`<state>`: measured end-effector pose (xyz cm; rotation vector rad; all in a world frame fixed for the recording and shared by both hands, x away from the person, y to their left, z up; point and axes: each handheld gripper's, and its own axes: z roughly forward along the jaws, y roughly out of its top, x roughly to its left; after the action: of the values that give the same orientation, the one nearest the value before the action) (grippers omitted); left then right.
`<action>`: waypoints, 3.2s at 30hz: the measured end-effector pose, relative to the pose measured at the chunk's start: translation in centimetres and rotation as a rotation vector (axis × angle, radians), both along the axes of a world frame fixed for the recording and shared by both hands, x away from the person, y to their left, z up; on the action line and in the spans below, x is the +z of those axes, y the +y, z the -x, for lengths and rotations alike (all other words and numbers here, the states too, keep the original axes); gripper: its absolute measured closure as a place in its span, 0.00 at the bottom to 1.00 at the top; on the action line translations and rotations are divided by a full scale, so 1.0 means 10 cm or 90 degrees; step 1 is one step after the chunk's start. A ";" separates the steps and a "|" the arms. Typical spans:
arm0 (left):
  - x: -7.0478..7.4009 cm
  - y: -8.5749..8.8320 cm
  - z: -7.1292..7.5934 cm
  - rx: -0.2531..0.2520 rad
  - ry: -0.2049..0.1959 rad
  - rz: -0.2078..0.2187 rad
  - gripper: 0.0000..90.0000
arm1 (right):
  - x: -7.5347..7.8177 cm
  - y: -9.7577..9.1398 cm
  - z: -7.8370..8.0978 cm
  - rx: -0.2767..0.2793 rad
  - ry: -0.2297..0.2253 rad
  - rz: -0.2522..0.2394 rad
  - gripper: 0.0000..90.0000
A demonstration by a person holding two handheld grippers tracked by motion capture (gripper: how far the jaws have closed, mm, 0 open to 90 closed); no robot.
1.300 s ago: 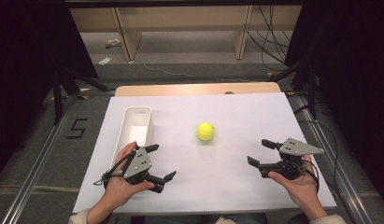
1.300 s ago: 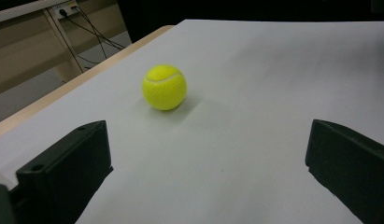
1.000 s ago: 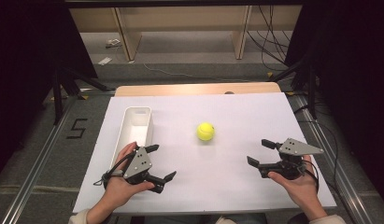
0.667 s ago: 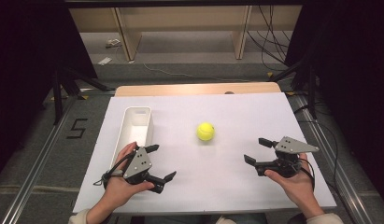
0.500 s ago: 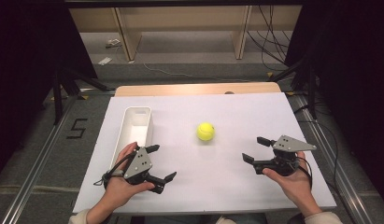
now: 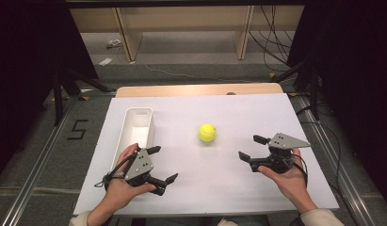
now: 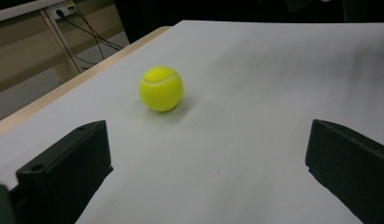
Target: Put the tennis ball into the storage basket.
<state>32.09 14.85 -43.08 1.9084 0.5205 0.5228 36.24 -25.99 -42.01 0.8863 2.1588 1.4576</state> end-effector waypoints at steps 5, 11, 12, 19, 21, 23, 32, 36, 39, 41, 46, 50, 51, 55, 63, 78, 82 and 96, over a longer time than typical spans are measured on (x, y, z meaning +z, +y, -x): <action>0.00 0.00 0.00 -0.001 0.000 0.001 0.00 | 0.00 0.05 -0.03 0.004 0.000 0.002 0.17; 0.00 0.00 0.00 -0.001 -0.001 0.002 0.00 | 0.00 0.10 -0.07 0.005 0.004 0.003 0.17; 0.00 0.00 0.00 -0.002 -0.001 0.002 0.00 | -0.01 0.12 -0.08 0.007 0.004 0.003 0.17; 0.01 0.00 0.00 -0.002 -0.001 0.003 0.00 | -0.02 0.18 -0.14 0.011 0.006 0.008 0.17; 0.00 0.00 0.00 -0.002 -0.001 0.002 0.00 | -0.02 0.20 -0.15 0.011 0.005 0.009 0.17; 0.01 0.00 0.00 -0.002 -0.001 0.003 0.00 | -0.02 0.21 -0.17 0.009 0.006 0.011 0.17; 0.01 0.00 0.00 -0.003 -0.001 0.003 0.00 | -0.03 0.27 -0.23 0.011 0.009 0.011 0.17; 0.01 0.00 0.00 -0.004 -0.001 0.003 0.00 | -0.03 0.30 -0.27 0.013 0.007 0.011 0.17; 0.01 0.00 0.00 -0.004 -0.001 0.003 0.00 | -0.03 0.32 -0.29 0.012 0.007 0.011 0.17; 0.01 0.00 0.00 -0.004 0.000 0.004 0.00 | -0.04 0.34 -0.31 0.016 0.009 0.013 0.17; 0.01 0.00 0.00 -0.004 0.000 0.003 0.00 | -0.04 0.38 -0.36 0.015 0.009 0.012 0.17; 0.01 0.00 0.00 -0.004 -0.001 0.003 0.00 | -0.05 0.41 -0.40 0.017 0.014 0.009 0.17; 0.01 0.00 0.00 -0.005 -0.001 0.003 0.00 | -0.05 0.42 -0.40 0.017 0.017 0.009 0.17; 0.01 0.00 0.00 -0.005 -0.001 0.003 0.00 | -0.05 0.44 -0.44 0.017 0.014 0.010 0.17; 0.01 0.00 0.00 -0.008 0.000 0.003 0.00 | -0.07 0.49 -0.50 0.014 0.019 0.010 0.17; 0.01 0.00 0.00 -0.008 0.000 0.002 0.00 | -0.10 0.61 -0.59 0.017 0.024 0.023 0.17; 0.01 0.00 0.01 -0.009 0.000 0.002 0.00 | -0.11 0.64 -0.61 0.020 0.029 0.027 0.17; 0.01 -0.01 0.01 -0.009 0.000 0.002 0.00 | -0.14 0.69 -0.71 0.013 0.035 0.032 0.17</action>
<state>32.03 14.80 -43.02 1.9083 0.5072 0.5124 43.30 -19.06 -43.43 0.8996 2.2410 1.3979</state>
